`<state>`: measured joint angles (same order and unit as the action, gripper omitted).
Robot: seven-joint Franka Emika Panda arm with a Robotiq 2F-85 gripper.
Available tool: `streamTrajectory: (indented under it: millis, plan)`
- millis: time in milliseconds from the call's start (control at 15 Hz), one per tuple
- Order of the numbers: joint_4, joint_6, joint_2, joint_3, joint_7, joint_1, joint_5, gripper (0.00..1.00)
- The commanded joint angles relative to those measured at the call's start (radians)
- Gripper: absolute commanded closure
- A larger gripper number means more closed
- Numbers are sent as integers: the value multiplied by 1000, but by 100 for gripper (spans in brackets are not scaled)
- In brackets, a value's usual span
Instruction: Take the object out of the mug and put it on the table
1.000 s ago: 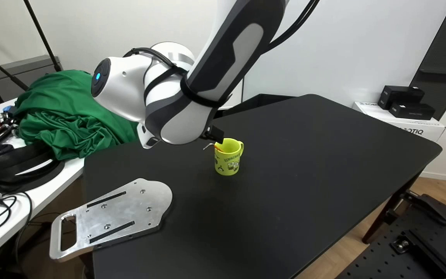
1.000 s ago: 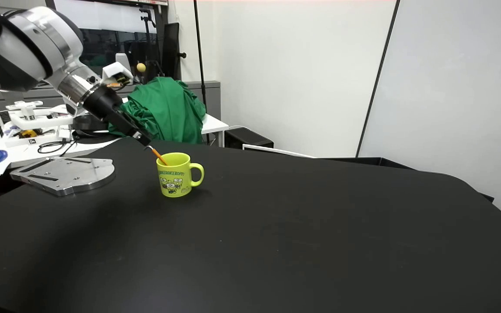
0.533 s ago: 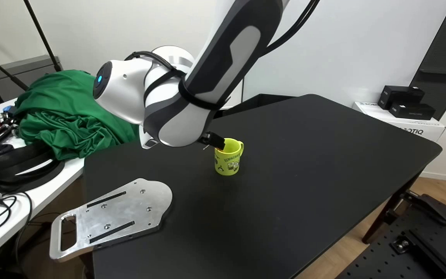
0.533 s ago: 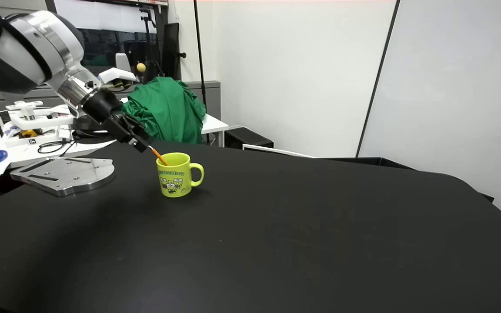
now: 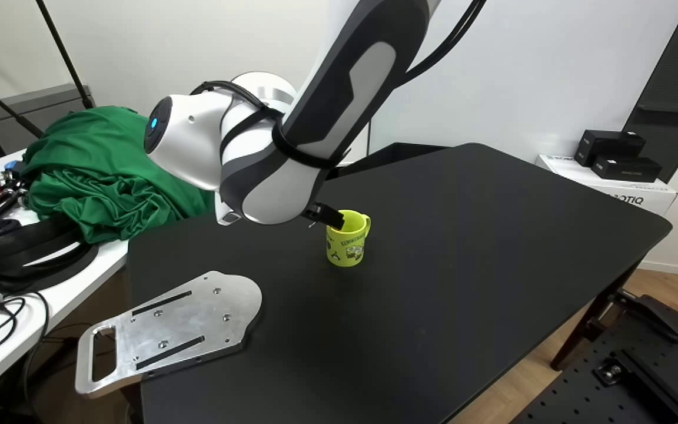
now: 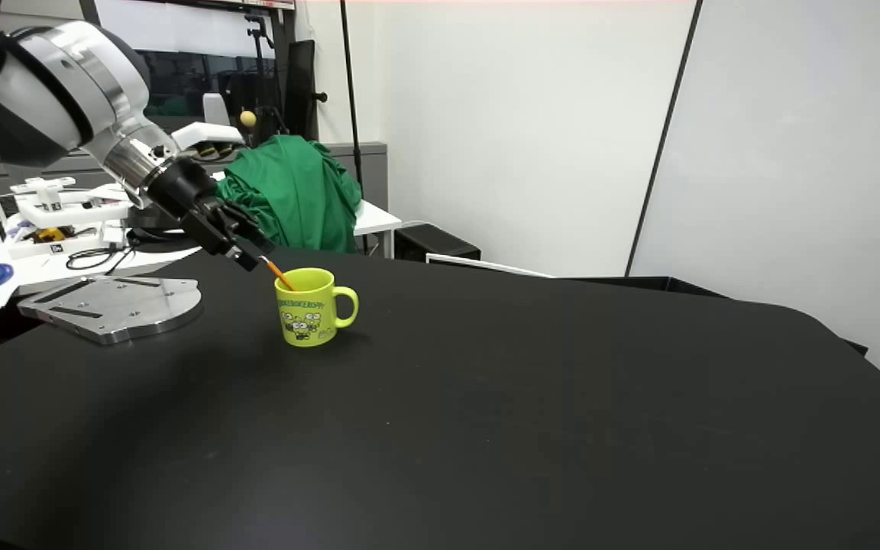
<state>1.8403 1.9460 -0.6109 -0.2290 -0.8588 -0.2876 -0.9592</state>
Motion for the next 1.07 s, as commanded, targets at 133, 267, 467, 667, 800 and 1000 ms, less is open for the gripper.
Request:
streamTrajectory:
  millis: [133,267,467,667,800,1000]
  plan:
    - [-21,-13,-19,3,86,-4,7,0]
    - [-21,-11,-24,3,103,-4,6,0]
    - [-25,-14,-33,3,119,-7,0,25]
    - [-28,-16,-37,3,129,-8,-2,40]
    - [-29,-17,-39,3,131,-9,-2,55]
    - [-32,-18,-44,2,128,-10,-3,75]
